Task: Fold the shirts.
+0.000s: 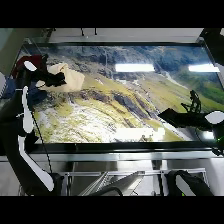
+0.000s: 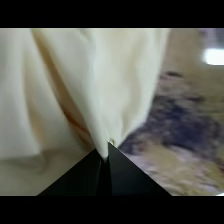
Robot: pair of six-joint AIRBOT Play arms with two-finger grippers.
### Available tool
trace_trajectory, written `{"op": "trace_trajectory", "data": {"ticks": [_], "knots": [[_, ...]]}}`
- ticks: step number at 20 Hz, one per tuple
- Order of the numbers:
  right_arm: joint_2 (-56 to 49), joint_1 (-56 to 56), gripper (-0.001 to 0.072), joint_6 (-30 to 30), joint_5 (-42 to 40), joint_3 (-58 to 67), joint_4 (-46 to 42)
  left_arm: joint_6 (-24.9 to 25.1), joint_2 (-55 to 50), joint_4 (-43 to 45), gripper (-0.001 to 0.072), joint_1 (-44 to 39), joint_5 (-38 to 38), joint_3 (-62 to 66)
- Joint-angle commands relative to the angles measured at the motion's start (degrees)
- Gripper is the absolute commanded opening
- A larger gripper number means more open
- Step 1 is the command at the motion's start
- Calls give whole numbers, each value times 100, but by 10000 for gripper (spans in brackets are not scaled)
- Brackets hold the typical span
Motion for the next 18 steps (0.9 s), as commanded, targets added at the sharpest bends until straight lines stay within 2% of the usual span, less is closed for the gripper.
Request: {"op": "trace_trajectory", "data": {"ticks": [1, 3, 5, 9, 11, 12, 14, 16, 18], "knots": [[0, -4, 506, -140, -437, 2, 0, 549, 785, -1366, 9, -625, -909, -363], [0, -4, 506, -205, -597, 7, 0, 680, 1436, -1576, 10, -1259, -1228, -1139], [2, -4, 506, -378, -527, 9, -2, 802, 2055, -1550, 10, -1950, -1233, -2092], [39, -2, 506, -398, 61, 9, -2, 850, 2909, -1526, 13, -2959, -420, -4092], [39, -2, 507, -549, 199, 9, -2, 844, 3099, -1565, 16, -3112, -48, -4688], [37, -2, 506, -568, 238, 7, 0, 844, 3152, -1563, 20, -3108, -94, -4835], [24, 0, 507, -603, 297, 7, 4, 772, 3268, -1556, 710, -2975, -308, -5031], [-92, 4, 507, -811, 256, 9, 92, 732, 3401, -1547, 698, -2623, -531, -5045], [-446, 9, 506, -1451, 227, 9, 656, 732, 3574, -1534, 697, -2057, -544, -5047]]}}
